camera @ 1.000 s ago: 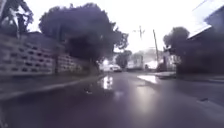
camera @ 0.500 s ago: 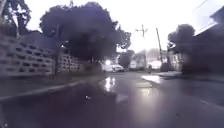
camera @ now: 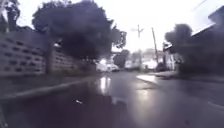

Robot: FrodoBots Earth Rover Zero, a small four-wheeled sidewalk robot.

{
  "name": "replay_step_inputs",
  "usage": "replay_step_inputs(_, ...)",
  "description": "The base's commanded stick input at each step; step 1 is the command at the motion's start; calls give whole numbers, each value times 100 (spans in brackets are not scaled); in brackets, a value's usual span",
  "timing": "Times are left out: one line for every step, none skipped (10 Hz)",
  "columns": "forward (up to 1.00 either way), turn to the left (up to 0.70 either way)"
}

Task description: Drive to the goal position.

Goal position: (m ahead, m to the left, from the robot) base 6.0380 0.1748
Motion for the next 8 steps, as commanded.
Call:
replay_step_inputs(70, 0)
replay_step_inputs(70, 0)
replay_step_inputs(70, 0)
replay_step_inputs(70, 0)
replay_step_inputs(70, 0)
replay_step_inputs(70, 0)
replay_step_inputs(70, 0)
replay_step_inputs(70, 0)
